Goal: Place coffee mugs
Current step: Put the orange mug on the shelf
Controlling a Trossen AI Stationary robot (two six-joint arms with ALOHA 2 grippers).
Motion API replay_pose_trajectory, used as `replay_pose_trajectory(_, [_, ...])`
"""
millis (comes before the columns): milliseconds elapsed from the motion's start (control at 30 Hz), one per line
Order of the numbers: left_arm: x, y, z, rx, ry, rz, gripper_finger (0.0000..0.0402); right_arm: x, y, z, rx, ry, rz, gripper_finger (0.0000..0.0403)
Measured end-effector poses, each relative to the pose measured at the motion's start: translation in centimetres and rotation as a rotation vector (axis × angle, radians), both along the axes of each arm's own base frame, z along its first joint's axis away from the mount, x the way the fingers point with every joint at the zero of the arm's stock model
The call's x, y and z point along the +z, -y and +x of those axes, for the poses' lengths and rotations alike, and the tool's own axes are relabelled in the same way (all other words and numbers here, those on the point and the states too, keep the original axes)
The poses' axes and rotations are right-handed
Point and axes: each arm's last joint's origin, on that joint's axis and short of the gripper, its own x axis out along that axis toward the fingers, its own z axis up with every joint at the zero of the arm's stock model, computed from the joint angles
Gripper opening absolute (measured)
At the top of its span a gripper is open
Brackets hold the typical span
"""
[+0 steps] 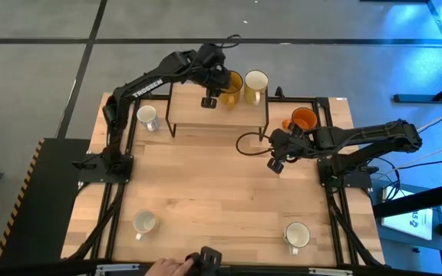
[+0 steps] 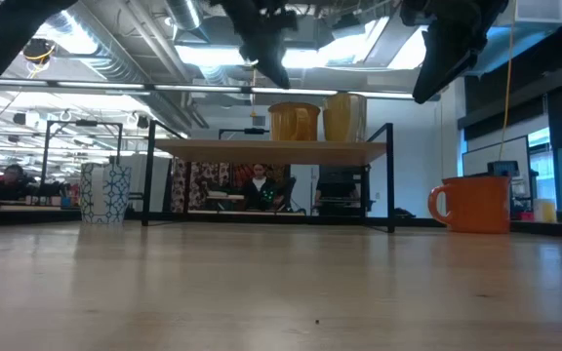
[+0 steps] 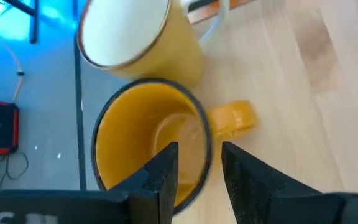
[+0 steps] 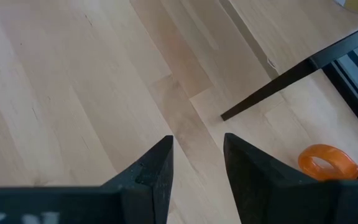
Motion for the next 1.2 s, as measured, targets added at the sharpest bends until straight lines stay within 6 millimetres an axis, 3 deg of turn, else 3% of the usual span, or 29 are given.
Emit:
replay_pose_trajectory(167, [3.0,2.2,-1.6,0.076,0.094,-0.015,0.0117,0.5,0.0,-0.3,-0.001,0.018,0.001,0.0129])
replay_pose_trajectory(333, [5.9,4.8,-4.6,0.172,0.169,-0.138,0.0116,2.7,0.6,-1.6,-0.058,0.033,-0.069,0.0129])
replay_pose_trajectory(467, [6.5,6.4,-7.2,0.276,0.118,-0.281,0.0115,3.8,2.8,-3.3,-0.177,0.012,-0.101,0.0129])
replay_pose_trajectory(667, [6.8,8.4,-9.3,0.377,0.042,-0.358,0.0115,3.2,8.0,-6.0,-0.344,-0.076,-0.037,0.0129])
replay_pose_trajectory(900, [5.3,10.3,-10.9,0.399,0.080,-0.339,0.0115,-0.6,12.9,-8.7,-0.449,-0.112,0.192,0.0129])
replay_pose_trajectory(1033, [3.2,10.9,-12.2,0.429,0.134,-0.361,0.0115,-2.7,13.9,-9.8,-0.476,-0.099,0.296,0.0129])
replay_pose_trajectory(1200, [1.3,11.5,-13.8,0.484,0.185,-0.404,0.0115,-4.1,14.8,-10.0,-0.478,-0.090,0.303,0.0129])
